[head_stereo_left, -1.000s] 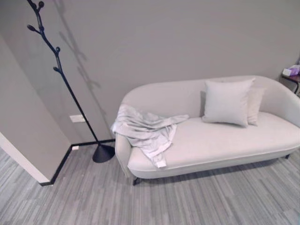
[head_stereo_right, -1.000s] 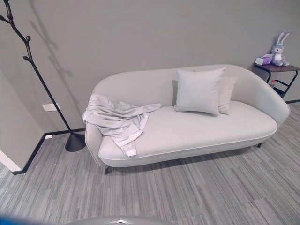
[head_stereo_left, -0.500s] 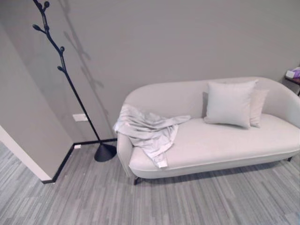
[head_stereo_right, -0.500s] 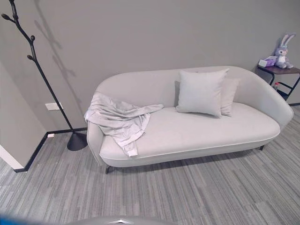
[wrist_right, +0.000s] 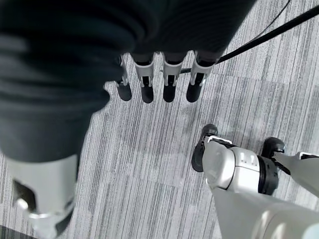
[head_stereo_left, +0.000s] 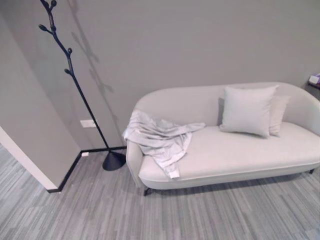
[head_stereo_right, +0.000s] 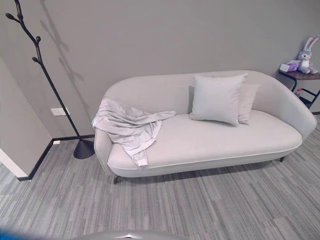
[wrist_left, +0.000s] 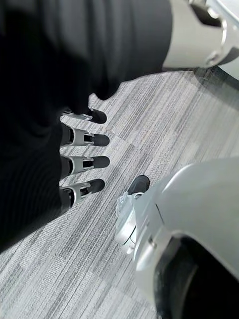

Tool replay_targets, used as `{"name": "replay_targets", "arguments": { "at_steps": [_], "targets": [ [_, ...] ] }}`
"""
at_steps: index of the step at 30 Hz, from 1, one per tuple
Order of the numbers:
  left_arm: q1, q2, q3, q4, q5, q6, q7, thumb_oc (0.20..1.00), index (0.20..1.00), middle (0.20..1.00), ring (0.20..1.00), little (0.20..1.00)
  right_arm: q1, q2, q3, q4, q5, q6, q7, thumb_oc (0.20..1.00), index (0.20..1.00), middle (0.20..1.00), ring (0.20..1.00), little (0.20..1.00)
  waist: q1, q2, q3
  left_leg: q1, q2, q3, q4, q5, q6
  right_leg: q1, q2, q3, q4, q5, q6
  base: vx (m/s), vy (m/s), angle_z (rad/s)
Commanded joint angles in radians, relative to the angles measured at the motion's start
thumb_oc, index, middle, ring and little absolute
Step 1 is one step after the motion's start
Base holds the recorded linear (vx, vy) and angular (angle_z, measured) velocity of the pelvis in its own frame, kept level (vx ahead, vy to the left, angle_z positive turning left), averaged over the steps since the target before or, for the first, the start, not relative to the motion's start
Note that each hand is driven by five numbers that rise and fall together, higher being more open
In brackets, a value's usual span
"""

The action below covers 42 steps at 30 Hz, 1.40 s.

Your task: Hang the clothes on the sofa on the clothes rack.

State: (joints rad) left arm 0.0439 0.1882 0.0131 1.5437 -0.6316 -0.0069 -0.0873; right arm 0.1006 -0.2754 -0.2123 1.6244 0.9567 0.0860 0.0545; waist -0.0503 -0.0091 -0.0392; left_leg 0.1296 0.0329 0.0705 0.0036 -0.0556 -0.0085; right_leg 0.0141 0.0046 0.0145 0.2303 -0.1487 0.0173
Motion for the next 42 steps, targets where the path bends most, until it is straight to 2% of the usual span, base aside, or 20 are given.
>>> {"name": "replay_targets", "arguments": {
  "at_steps": [1,5,7,10,13,16,19,21,24,26,28,30,32,34,35,36,37,38,40,42],
  "targets": [
    [-0.050,-0.016,0.034,0.006,0.048,-0.024,-0.015,1.000,1.000,1.000,1.000,1.000,-0.069,0.024,-0.004,0.073,-0.042,-0.012,0.020,1.000,1.000,1.000,1.000,1.000,0.004,-0.032,0.028,0.003,-0.015,-0.033,-0.015,0.000,-0.027,0.088,-0.013,0.075,-0.246,0.164,0.067,0.01,-0.051,-0.01],
    [-0.081,-0.026,0.003,-0.016,0.028,-0.031,-0.010,1.000,1.000,1.000,1.000,1.000,-0.090,0.017,0.025,0.065,-0.061,-0.020,0.025,1.000,1.000,1.000,1.000,1.000,0.008,-0.047,0.097,-0.162,-0.031,-0.024,0.256,-0.042,-0.049,0.066,-0.018,0.085,-0.198,0.149,0.045,-0.11,-0.041,0.02],
    [-0.090,-0.037,0.002,-0.020,-0.005,-0.032,-0.011,1.000,1.000,1.000,1.000,1.000,-0.098,0.006,0.037,0.070,-0.079,-0.015,0.027,1.000,1.000,1.000,1.000,1.000,0.012,-0.043,0.116,-0.234,-0.027,-0.043,0.359,-0.016,-0.055,0.057,-0.018,0.083,-0.185,0.140,0.032,0.00,0.018,0.26],
    [-0.093,-0.041,0.012,-0.027,-0.031,-0.038,-0.009,1.000,1.000,1.000,1.000,1.000,-0.098,-0.004,0.047,0.068,-0.106,-0.009,0.032,1.000,1.000,1.000,1.000,1.000,0.016,-0.042,0.118,-0.263,-0.012,-0.045,0.320,-0.006,-0.053,0.058,-0.030,0.073,-0.183,0.128,0.034,0.11,0.083,0.15],
    [-0.091,-0.049,0.027,-0.026,-0.077,-0.047,0.006,1.000,1.000,1.000,1.000,1.000,-0.108,-0.010,0.073,0.050,-0.134,-0.010,0.030,1.000,1.000,1.000,1.000,1.000,0.040,-0.024,0.119,-0.308,0.048,-0.082,0.068,0.117,-0.065,0.054,-0.038,0.076,-0.183,0.089,0.044,0.22,0.153,0.32],
    [-0.096,-0.064,0.045,-0.026,-0.142,-0.057,0.026,1.000,1.000,1.000,1.000,1.000,-0.126,-0.011,0.082,0.036,-0.127,-0.009,0.026,1.000,1.000,1.000,1.000,1.000,0.053,-0.012,0.140,-0.380,0.078,-0.065,-0.061,0.157,-0.090,0.073,-0.066,0.091,-0.182,0.051,0.052,0.22,0.156,0.40],
    [-0.073,-0.075,0.074,-0.013,-0.155,-0.066,0.037,1.000,1.000,1.000,1.000,1.000,-0.125,-0.015,0.076,0.032,-0.143,-0.007,0.028,1.000,1.000,1.000,1.000,1.000,0.066,0.011,0.115,-0.378,0.104,-0.032,-0.066,0.202,-0.107,0.131,-0.116,0.124,-0.197,0.017,0.078,0.42,0.281,0.10],
    [-0.064,-0.075,0.083,0.000,-0.132,-0.062,0.036,1.000,1.000,1.000,1.000,1.000,-0.125,-0.019,0.067,0.034,-0.162,-0.008,0.034,1.000,1.000,1.000,1.000,1.000,0.074,0.021,0.088,-0.352,0.095,-0.029,-0.056,0.222,-0.105,0.162,-0.161,0.133,-0.212,0.021,0.097,0.51,0.270,-0.57],
    [-0.074,-0.055,0.068,0.002,-0.062,-0.075,0.035,1.000,1.000,1.000,1.000,1.000,-0.117,-0.004,0.071,0.039,-0.196,-0.008,0.055,1.000,1.000,1.000,1.000,1.000,0.073,-0.007,0.051,-0.314,0.038,-0.009,-0.037,0.208,-0.088,0.168,-0.241,0.129,-0.226,0.079,0.133,0.53,0.223,-0.64],
    [-0.079,-0.051,0.051,-0.005,-0.035,-0.080,0.035,1.000,1.000,1.000,1.000,1.000,-0.114,0.004,0.079,0.036,-0.204,-0.009,0.062,1.000,1.000,1.000,1.000,1.000,0.072,-0.017,0.042,-0.301,0.021,-0.001,-0.036,0.195,-0.081,0.162,-0.264,0.135,-0.221,0.109,0.142,0.32,0.143,0.07],
    [-0.100,-0.039,-0.005,-0.032,0.043,-0.087,0.035,1.000,1.000,1.000,1.000,1.000,-0.116,0.017,0.103,0.012,-0.236,-0.025,0.068,1.000,1.000,1.000,1.000,1.000,0.073,-0.040,0.034,-0.271,-0.043,0.025,-0.018,0.146,-0.046,0.124,-0.341,0.152,-0.146,0.249,0.162,0.42,0.247,0.04],
    [-0.116,-0.032,-0.034,-0.049,0.068,-0.094,0.044,1.000,1.000,1.000,1.000,1.000,-0.130,0.015,0.128,-0.013,-0.266,-0.034,0.068,1.000,1.000,1.000,1.000,1.000,0.070,-0.039,0.048,-0.242,-0.080,0.040,-0.004,0.113,-0.017,0.068,-0.388,0.152,-0.037,0.388,0.138,0.26,0.237,-0.28],
    [-0.125,-0.020,-0.052,-0.064,0.088,-0.099,0.052,1.000,1.000,1.000,1.000,1.000,-0.136,0.021,0.151,-0.042,-0.277,-0.041,0.066,1.000,1.000,1.000,1.000,1.000,0.072,-0.035,0.063,-0.212,-0.093,0.061,-0.005,0.093,0.000,0.015,-0.411,0.128,0.015,0.453,0.116,0.18,0.173,-0.33],
    [-0.129,-0.017,-0.056,-0.070,0.094,-0.101,0.054,1.000,1.000,1.000,1.000,1.000,-0.140,0.028,0.168,-0.057,-0.274,-0.050,0.061,1.000,1.000,1.000,1.000,1.000,0.069,-0.034,0.067,-0.192,-0.098,0.066,-0.008,0.080,0.005,0.001,-0.411,0.110,0.024,0.451,0.108,0.19,0.111,-0.24],
    [-0.124,-0.009,-0.063,-0.075,0.111,-0.105,0.049,1.000,1.000,1.000,1.000,1.000,-0.134,0.034,0.191,-0.080,-0.273,-0.057,0.065,1.000,1.000,1.000,1.000,1.000,0.049,-0.026,0.060,-0.155,-0.093,0.067,-0.025,0.065,0.007,-0.020,-0.345,0.104,0.020,0.350,0.103,0.16,0.064,-0.36],
    [-0.124,-0.009,-0.063,-0.075,0.111,-0.105,0.049,1.000,1.000,1.000,1.000,1.000,-0.134,0.034,0.191,-0.080,-0.273,-0.057,0.064,1.000,1.000,1.000,1.000,1.000,0.048,-0.026,0.060,-0.155,-0.093,0.067,-0.026,0.066,0.007,-0.019,-0.345,0.103,0.021,0.350,0.103,0.34,0.101,-0.28],
    [-0.125,-0.003,-0.072,-0.075,0.131,-0.105,0.047,1.000,1.000,1.000,1.000,1.000,-0.142,0.036,0.213,-0.108,-0.279,-0.070,0.055,1.000,1.000,1.000,1.000,1.000,0.031,-0.006,0.055,-0.122,-0.075,0.065,-0.052,0.053,0.010,-0.062,-0.248,0.089,-0.022,0.201,0.103,0.25,0.022,-0.07],
    [-0.126,0.001,-0.075,-0.072,0.137,-0.103,0.049,1.000,1.000,1.000,1.000,1.000,-0.149,0.038,0.218,-0.117,-0.275,-0.074,0.051,1.000,1.000,1.000,1.000,1.000,0.020,-0.005,0.065,-0.095,-0.074,0.060,-0.067,0.048,0.008,-0.078,-0.213,0.079,-0.037,0.181,0.106,0.33,0.004,0.01],
    [-0.130,0.003,-0.075,-0.065,0.142,-0.102,0.062,1.000,1.000,1.000,1.000,1.000,-0.166,0.042,0.248,-0.162,-0.273,-0.097,0.029,1.000,1.000,1.000,1.000,1.000,-0.015,-0.021,0.093,-0.028,-0.092,0.037,-0.087,0.016,0.013,-0.146,-0.103,0.107,-0.140,0.215,0.132,0.24,-0.058,0.00],
    [-0.131,0.001,-0.072,-0.060,0.144,-0.106,0.068,1.000,1.000,1.000,1.000,1.000,-0.171,0.042,0.262,-0.191,-0.283,-0.108,0.016,1.000,1.000,1.000,1.000,1.000,-0.022,-0.027,0.106,0.000,-0.095,0.031,-0.090,-0.002,0.014,-0.163,-0.070,0.116,-0.182,0.243,0.139,0.20,-0.051,0.13]
  ]
}}
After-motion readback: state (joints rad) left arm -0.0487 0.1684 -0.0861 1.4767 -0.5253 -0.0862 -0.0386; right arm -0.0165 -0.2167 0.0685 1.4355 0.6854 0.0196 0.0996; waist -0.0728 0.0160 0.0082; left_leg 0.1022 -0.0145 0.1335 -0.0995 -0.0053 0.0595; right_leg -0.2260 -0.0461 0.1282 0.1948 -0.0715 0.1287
